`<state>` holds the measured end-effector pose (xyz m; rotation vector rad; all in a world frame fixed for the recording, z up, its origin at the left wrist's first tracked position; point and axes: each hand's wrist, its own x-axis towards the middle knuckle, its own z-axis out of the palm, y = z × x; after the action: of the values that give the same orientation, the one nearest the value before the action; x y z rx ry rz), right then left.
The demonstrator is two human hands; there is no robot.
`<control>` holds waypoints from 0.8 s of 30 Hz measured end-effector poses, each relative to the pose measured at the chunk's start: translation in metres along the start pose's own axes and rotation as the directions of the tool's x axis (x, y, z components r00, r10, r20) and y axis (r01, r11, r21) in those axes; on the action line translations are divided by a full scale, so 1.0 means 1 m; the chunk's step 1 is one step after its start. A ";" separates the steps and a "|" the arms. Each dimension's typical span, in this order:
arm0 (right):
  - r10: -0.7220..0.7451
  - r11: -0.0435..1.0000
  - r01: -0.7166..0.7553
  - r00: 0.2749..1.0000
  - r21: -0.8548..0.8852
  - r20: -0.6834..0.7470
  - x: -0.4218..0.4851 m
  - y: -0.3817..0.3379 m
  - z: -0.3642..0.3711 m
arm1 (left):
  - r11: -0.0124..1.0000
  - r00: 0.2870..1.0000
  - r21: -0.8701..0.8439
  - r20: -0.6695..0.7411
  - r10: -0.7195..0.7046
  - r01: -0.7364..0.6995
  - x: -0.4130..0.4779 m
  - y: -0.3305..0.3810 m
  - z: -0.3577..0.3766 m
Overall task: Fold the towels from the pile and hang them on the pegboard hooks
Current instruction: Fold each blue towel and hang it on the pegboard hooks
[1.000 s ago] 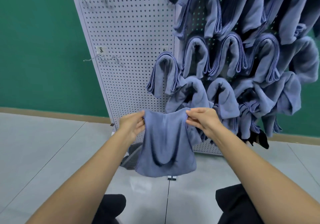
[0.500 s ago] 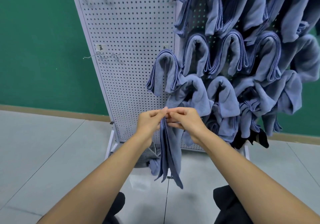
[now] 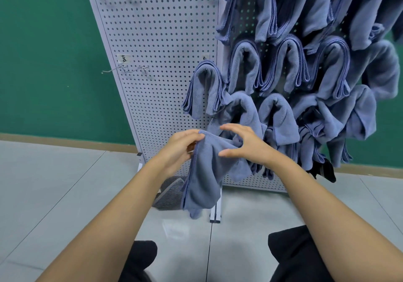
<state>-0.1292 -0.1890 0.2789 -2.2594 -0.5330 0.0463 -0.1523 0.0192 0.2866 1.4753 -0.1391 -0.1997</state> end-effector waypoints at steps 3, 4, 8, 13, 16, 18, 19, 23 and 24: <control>0.007 0.987 -0.017 0.998 0.158 0.065 0.002 -0.001 0.001 | 0.998 0.999 -0.048 0.028 -0.027 0.028 -0.002 0.001 -0.004; 0.001 0.978 -0.014 0.998 0.207 0.062 0.001 -0.003 0.001 | 0.997 0.999 -0.065 0.008 -0.039 0.040 -0.001 0.000 -0.008; -0.008 0.979 0.009 1.000 0.205 -0.006 0.003 -0.006 0.001 | 0.993 0.999 0.109 -0.012 -0.047 0.049 -0.002 -0.005 -0.017; -0.007 0.991 0.003 0.999 0.133 0.031 0.002 -0.006 0.002 | 0.913 1.000 0.408 0.007 -0.010 0.007 -0.003 -0.012 -0.008; 0.013 0.995 -0.018 0.999 -0.102 -0.052 0.002 -0.002 0.001 | 0.889 0.992 0.456 -0.123 0.020 0.039 0.002 -0.018 -0.007; 0.035 0.959 -0.065 0.993 -0.274 -0.114 0.002 -0.002 0.007 | 0.847 0.971 0.529 -0.222 0.084 0.048 0.005 -0.023 -0.002; 0.070 0.956 -0.106 0.988 -0.274 -0.139 0.003 -0.004 0.011 | 0.838 0.957 0.544 -0.268 0.115 0.051 0.006 -0.025 0.002; 0.359 0.904 -0.310 0.924 0.294 -0.130 0.004 -0.018 0.032 | 0.878 0.929 0.476 -0.341 0.142 0.040 0.007 -0.029 0.014; 0.409 0.836 -0.334 0.908 0.435 -0.091 0.003 -0.021 0.033 | 0.894 0.929 0.446 -0.345 0.135 0.035 0.007 -0.029 0.016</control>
<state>-0.1408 -0.1524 0.2717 -1.8927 0.0299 0.1363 -0.1500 -0.0003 0.2588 1.9401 0.0901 0.1703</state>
